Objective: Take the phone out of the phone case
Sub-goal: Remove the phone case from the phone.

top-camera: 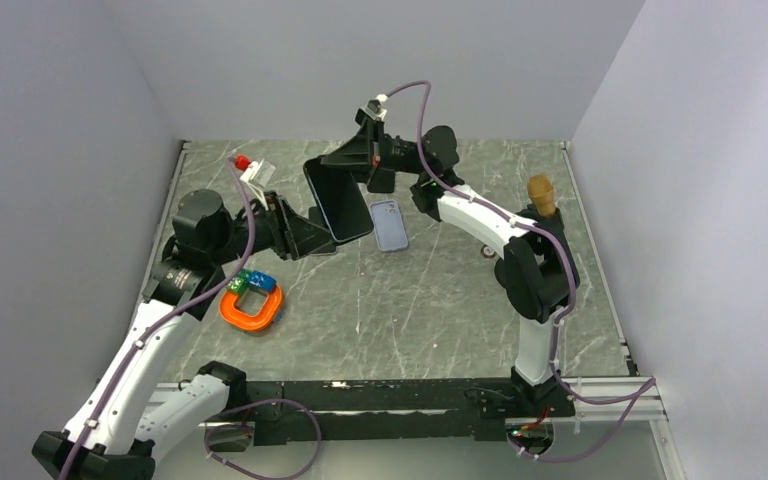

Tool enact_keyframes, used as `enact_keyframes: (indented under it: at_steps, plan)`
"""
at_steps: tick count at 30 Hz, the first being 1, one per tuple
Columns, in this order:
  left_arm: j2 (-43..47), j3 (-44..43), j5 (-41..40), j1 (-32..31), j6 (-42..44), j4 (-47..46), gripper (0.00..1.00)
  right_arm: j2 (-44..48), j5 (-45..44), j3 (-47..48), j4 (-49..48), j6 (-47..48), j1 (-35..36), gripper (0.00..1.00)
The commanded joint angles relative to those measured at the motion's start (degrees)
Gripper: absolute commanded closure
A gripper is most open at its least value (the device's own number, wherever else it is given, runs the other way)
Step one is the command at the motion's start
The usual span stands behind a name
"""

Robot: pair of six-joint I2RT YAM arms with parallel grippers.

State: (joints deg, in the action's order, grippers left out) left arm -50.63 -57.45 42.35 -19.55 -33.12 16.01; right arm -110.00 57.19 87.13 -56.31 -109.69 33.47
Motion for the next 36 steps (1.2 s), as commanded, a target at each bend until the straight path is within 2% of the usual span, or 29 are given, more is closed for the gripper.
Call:
enact_keyframes:
  at_steps: [1,4,7,11,12,14,16,20,21,31,33,36]
  plan:
    - [-1.81,3.45,-16.59,1.47,-9.58,-11.83,0.50,8.03,1.93,2.30,10.88,0.16,5.05,1.00]
    - [-2.81,3.49,-15.67,1.33,-11.31,-14.03,0.47,8.78,1.04,1.84,14.55,3.67,5.39,1.00]
    - [-4.23,2.86,-15.47,1.18,-10.62,-14.35,0.55,9.70,0.42,1.65,17.58,6.72,5.64,1.00]
    - [-5.62,2.18,-19.63,1.18,-6.56,-11.21,0.95,10.53,0.14,2.15,21.40,9.58,5.73,1.00]
    - [-5.75,2.00,-22.18,1.18,-5.22,-9.97,1.00,10.72,0.14,2.10,22.07,9.67,5.73,1.00]
    - [-5.49,0.50,-29.66,0.45,0.06,-6.41,1.00,11.08,-0.01,1.59,23.05,9.14,5.73,1.00]
    - [-5.42,-1.88,-44.76,-2.92,6.35,-0.87,1.00,11.42,-0.65,0.07,21.29,5.77,5.72,1.00]
    - [-6.67,-3.66,-65.27,-5.89,13.39,2.47,1.00,11.01,-4.58,-5.14,8.19,-7.65,5.92,1.00]
    - [-7.09,-3.84,-67.73,-6.27,14.38,2.86,1.00,10.94,-5.38,-5.80,6.61,-9.84,5.97,1.00]
    - [-4.60,-1.60,-73.27,-11.65,24.77,-5.83,1.00,8.47,-10.59,-8.84,-2.98,-21.94,6.13,1.00]
    - [-3.99,-0.99,-70.48,-11.85,25.43,-6.49,1.00,8.12,-9.47,-7.76,-1.04,-20.35,5.90,1.00]
    - [-2.57,-0.73,-59.31,-11.70,23.07,-5.51,1.00,7.09,-9.13,-7.88,-2.41,-19.47,5.33,1.00]
